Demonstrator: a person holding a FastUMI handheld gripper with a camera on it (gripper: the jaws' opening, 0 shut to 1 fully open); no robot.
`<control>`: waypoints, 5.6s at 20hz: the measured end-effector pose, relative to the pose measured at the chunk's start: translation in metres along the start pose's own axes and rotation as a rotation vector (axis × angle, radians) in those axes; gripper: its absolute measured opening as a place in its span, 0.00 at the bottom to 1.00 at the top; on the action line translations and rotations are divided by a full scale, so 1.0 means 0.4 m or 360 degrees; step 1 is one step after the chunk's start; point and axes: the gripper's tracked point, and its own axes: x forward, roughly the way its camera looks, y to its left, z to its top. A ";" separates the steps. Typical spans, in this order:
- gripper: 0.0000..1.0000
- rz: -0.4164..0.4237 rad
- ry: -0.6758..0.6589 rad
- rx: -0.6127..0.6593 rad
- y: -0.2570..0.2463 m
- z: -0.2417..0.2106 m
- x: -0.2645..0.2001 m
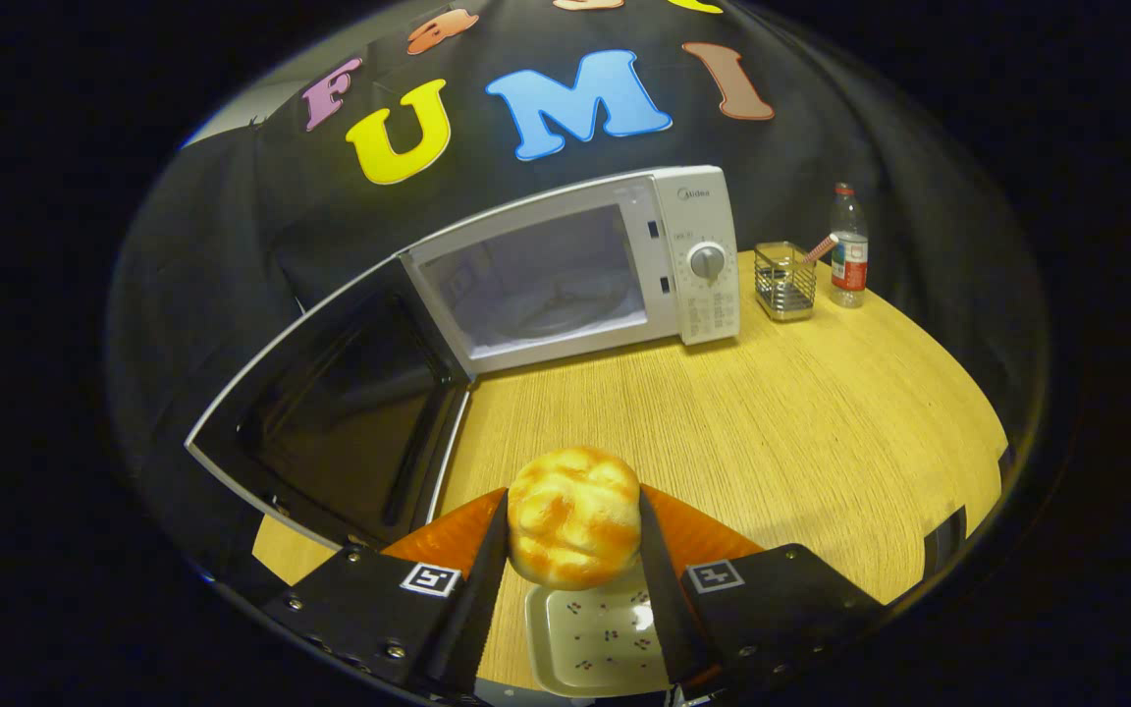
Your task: Open the microwave, put the food inside, and close the microwave door.
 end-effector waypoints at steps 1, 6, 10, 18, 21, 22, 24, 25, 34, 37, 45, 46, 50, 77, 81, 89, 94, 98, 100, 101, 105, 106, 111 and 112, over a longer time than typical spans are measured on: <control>0.69 0.0020 -0.0036 0.0002 0.012 0.031 0.008; 0.69 0.0100 -0.0166 0.0047 0.046 0.151 0.065; 0.69 0.0145 -0.0211 0.0078 0.063 0.213 0.128; 0.69 0.0239 -0.0264 0.0255 0.072 0.300 0.280; 0.69 0.0256 -0.0266 0.0280 0.069 0.316 0.339; 0.69 0.0267 -0.0272 0.0292 0.071 0.323 0.354; 0.69 0.0293 -0.0299 0.0322 0.080 0.336 0.389; 0.69 0.0301 -0.0315 0.0338 0.081 0.344 0.407; 0.68 0.0301 -0.0398 0.0478 0.093 0.355 0.568; 0.68 0.0281 -0.0424 0.0533 0.082 0.366 0.600; 0.69 0.0152 -0.0449 0.0517 0.053 0.371 0.703; 0.73 0.0140 -0.0448 0.0510 0.052 0.367 0.715; 0.73 0.0094 -0.0423 0.0513 0.049 0.354 0.761; 0.97 0.0060 -0.0733 -0.0030 0.157 0.415 0.244; 0.97 0.0109 -0.0763 -0.0106 0.197 0.395 0.138; 0.97 0.0208 -0.0776 -0.0337 0.315 0.312 -0.021; 0.97 0.0375 -0.0775 -0.0451 0.435 0.243 -0.106; 0.97 0.0511 -0.0752 -0.0492 0.536 0.192 -0.151; 0.97 0.0576 -0.0748 -0.0523 0.586 0.170 -0.170; 0.97 0.0611 -0.0738 -0.0534 0.611 0.152 -0.176; 0.97 0.0734 -0.0675 -0.0562 0.698 0.079 -0.188; 0.97 0.0760 -0.0653 -0.0569 0.717 0.060 -0.189; 0.97 0.0837 -0.0532 -0.0613 0.776 -0.037 -0.162; 0.97 0.0839 -0.0504 -0.0623 0.779 -0.056 -0.149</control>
